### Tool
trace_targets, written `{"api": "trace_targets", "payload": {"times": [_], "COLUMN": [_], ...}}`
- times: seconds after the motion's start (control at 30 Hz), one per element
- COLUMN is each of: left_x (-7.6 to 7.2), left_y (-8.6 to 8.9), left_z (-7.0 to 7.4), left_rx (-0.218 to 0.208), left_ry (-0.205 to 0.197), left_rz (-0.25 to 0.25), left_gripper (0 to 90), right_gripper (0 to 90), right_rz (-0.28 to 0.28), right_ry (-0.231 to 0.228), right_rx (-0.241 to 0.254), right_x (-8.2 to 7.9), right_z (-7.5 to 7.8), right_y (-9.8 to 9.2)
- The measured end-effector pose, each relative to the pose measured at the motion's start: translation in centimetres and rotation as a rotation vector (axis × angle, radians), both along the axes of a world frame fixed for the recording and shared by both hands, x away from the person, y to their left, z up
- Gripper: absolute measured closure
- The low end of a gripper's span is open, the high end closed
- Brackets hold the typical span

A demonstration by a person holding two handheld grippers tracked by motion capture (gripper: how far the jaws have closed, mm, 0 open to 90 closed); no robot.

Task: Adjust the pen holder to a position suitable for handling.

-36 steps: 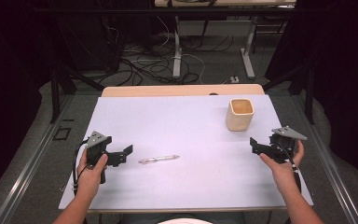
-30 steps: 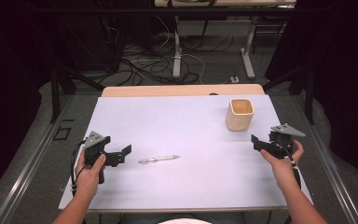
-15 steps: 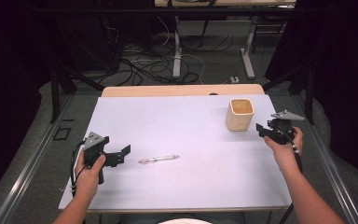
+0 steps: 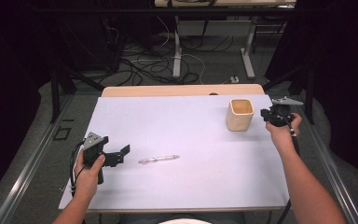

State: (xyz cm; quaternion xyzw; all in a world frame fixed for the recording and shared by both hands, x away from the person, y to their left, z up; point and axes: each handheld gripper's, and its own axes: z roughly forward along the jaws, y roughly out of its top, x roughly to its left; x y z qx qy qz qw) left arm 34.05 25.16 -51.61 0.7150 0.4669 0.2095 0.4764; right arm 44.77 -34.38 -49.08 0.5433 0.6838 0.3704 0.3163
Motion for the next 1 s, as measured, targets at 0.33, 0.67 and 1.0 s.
{"api": "trace_targets", "payload": {"times": [0.33,0.67,1.0], "left_x": [0.1,0.1,0.0], "left_y": [0.0,0.1,0.2], "left_z": [-0.2,-0.3,-0.5], "left_rx": [0.010,0.008,0.008], "left_ry": [0.000,0.008,0.017], "left_rz": [-0.007,-0.003,0.003], "left_gripper": [0.4,0.4,0.4], "right_gripper": [90.0,90.0,90.0], "right_rz": [0.033,0.091,0.156], "right_ry": [0.019,0.028,0.079], "right_rx": [-0.035,0.009,0.045], "right_x": [2.3,4.0,5.0], "right_z": [-1.4,-3.2,-4.9], "right_y": [-0.3,0.1,0.5]}}
